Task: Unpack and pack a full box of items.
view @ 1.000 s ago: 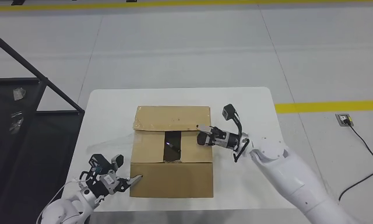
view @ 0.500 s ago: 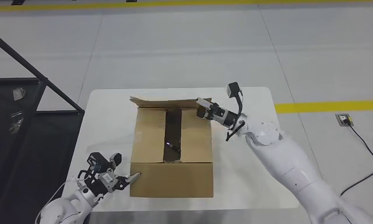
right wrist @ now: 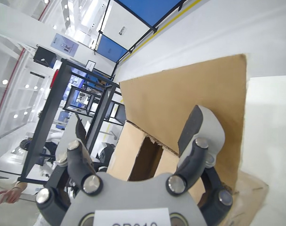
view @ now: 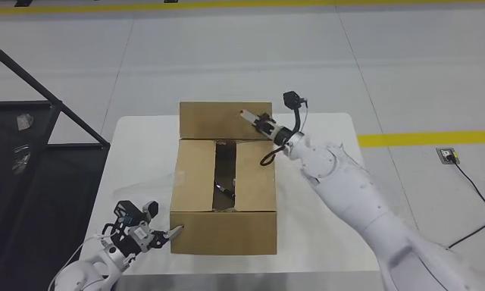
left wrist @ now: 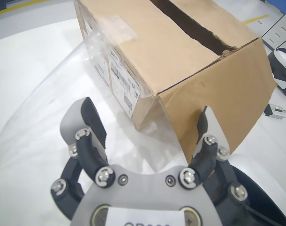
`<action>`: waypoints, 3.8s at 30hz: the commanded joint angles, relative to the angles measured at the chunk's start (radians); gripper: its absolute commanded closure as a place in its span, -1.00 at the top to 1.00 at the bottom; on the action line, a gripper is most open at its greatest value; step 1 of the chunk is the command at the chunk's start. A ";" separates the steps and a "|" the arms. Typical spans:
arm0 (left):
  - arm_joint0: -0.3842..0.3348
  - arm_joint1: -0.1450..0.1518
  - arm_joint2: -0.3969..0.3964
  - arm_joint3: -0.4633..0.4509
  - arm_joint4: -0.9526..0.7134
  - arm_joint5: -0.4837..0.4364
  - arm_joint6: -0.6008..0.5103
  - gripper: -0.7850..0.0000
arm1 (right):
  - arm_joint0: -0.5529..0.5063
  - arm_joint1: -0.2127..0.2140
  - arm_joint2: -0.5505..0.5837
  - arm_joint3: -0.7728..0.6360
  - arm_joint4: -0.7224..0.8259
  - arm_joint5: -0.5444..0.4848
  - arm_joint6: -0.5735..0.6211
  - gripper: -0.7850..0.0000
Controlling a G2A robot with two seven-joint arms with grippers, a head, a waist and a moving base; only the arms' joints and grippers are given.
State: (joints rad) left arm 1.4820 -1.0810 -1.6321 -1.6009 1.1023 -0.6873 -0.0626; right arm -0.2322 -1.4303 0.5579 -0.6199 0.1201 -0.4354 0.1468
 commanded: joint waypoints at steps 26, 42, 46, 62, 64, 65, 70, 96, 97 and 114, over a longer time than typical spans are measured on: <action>0.075 0.006 -0.095 -0.053 -0.096 0.064 0.151 1.00 | -0.056 -0.071 0.100 0.041 0.265 -0.196 0.674 1.00; 0.118 0.003 -0.108 -0.060 -0.099 0.068 0.220 1.00 | -0.106 -0.113 0.065 -0.016 0.219 0.069 0.716 1.00; 0.133 0.003 -0.105 -0.071 -0.076 0.060 0.235 1.00 | -0.110 -0.136 0.075 0.016 0.290 0.048 0.745 1.00; 0.098 0.000 -0.028 -0.130 0.058 0.116 0.182 1.00 | -0.104 -0.176 0.159 0.041 0.475 -0.098 0.891 1.00; 0.083 -0.003 -0.005 -0.140 0.058 0.141 0.167 1.00 | -0.103 -0.179 0.163 0.023 0.471 -0.106 0.888 1.00; 0.073 -0.004 0.005 -0.144 0.062 0.154 0.156 1.00 | -0.105 -0.180 0.164 0.010 0.469 -0.111 0.887 1.00; 0.026 -0.012 0.056 -0.150 0.084 0.227 0.123 1.00 | -0.109 -0.186 0.169 -0.037 0.455 -0.113 0.888 1.00; 0.126 -0.023 -0.100 -0.148 -0.088 0.379 0.205 1.00 | -0.293 -0.088 0.363 -0.404 0.235 -0.189 0.972 1.00; 0.125 -0.024 -0.100 -0.144 -0.090 0.380 0.203 1.00 | -0.315 -0.078 0.383 -0.437 0.215 -0.182 0.971 1.00; 0.111 -0.034 -0.088 -0.109 -0.082 0.462 0.169 1.00 | -0.541 0.012 0.576 -0.681 0.155 -0.157 1.009 1.00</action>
State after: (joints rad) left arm 1.5960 -1.1147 -1.7201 -1.7184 1.0251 -0.2271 0.1121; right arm -0.7613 -1.4229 1.1255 -1.2860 0.2744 -0.5833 1.1465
